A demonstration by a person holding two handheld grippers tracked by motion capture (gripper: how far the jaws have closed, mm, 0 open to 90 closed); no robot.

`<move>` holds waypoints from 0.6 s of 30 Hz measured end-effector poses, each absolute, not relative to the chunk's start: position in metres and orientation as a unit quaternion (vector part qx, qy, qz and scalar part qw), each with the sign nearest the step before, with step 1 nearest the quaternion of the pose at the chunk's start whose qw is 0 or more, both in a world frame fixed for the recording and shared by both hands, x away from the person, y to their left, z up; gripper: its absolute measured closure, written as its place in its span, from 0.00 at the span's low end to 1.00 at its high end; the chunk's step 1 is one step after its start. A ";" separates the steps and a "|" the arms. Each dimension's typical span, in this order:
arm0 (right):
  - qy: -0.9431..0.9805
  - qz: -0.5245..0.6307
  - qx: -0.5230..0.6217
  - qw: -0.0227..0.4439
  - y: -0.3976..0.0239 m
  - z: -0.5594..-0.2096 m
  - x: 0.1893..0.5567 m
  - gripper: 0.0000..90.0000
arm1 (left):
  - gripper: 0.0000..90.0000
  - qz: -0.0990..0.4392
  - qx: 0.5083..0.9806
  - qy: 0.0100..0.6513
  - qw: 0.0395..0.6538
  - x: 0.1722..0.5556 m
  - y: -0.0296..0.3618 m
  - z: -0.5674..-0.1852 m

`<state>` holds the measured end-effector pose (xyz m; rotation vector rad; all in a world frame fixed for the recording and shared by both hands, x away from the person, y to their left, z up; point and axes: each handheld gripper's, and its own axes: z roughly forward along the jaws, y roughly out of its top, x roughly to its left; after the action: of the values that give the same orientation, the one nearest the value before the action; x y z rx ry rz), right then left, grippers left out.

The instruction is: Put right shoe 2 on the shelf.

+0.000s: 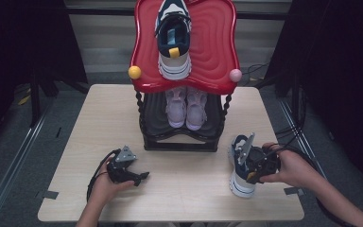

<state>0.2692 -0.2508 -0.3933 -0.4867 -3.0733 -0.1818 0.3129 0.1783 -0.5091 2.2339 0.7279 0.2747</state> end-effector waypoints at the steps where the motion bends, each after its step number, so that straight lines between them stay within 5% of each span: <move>1: -0.985 -0.056 -0.161 0.016 -0.250 -0.393 0.270 0.74 | 0.14 0.108 0.874 0.285 0.378 0.313 0.178 -0.509; 18: -0.987 -0.019 -0.154 0.037 -0.242 -0.391 0.275 0.71 | 0.14 0.106 0.874 0.285 0.379 0.313 0.178 -0.509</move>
<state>0.2751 -0.2416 -0.3911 -0.4713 -3.0297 -0.0574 0.3129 0.1783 -0.5092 2.2329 0.7286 0.2714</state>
